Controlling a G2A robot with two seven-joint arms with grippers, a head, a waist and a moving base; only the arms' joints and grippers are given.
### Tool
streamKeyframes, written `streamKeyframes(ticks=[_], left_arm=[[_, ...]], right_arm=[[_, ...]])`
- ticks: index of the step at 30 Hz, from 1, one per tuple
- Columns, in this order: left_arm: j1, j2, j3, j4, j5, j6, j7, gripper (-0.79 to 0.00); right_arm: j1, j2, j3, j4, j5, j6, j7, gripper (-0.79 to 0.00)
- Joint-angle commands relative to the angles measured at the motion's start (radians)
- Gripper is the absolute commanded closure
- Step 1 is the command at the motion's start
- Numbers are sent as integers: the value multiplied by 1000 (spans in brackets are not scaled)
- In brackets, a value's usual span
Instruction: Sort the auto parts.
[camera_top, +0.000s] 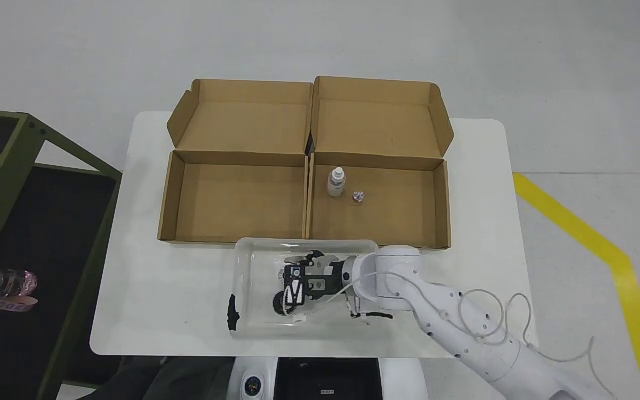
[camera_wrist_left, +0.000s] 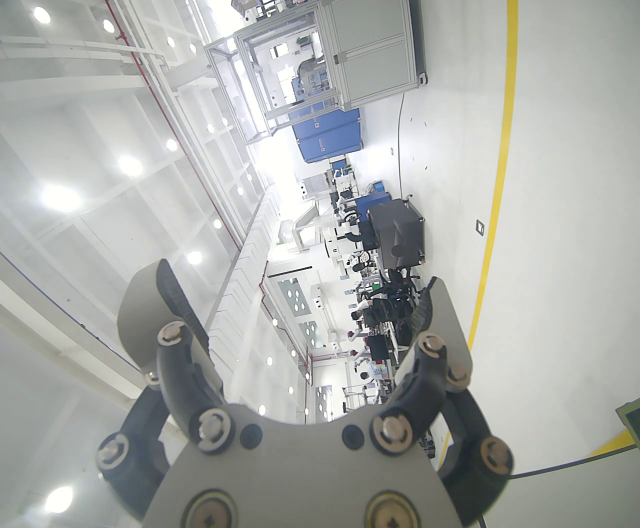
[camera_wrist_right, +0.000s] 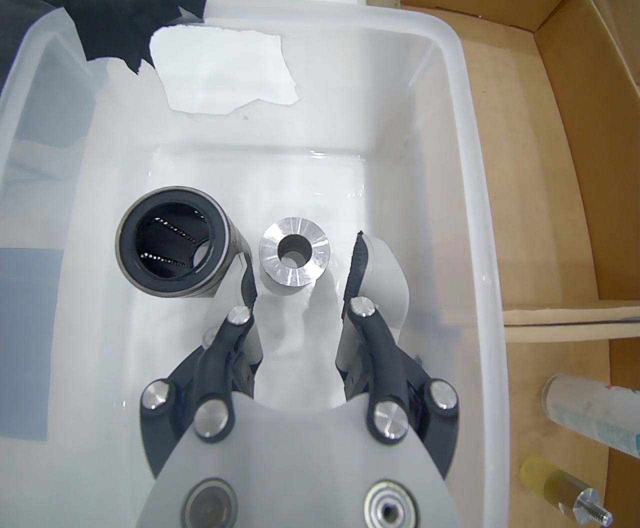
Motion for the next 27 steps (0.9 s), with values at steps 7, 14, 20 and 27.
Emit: streamKeyframes(ticks=[7, 14, 20, 27], left_arm=[[0, 0, 0, 0, 0, 0, 0, -785], [0, 0, 0, 0, 0, 0, 0, -785], [0, 0, 0, 0, 0, 0, 0, -785], [0, 0, 0, 0, 0, 0, 0, -785]], right_arm=[[36, -27, -42, 57, 4, 3, 2, -354], [56, -47, -63, 98, 6, 5, 1, -351], [61, -56, -65, 113, 10, 4, -1, -262], [62, -61, -58, 118, 18, -10, -8, 0]])
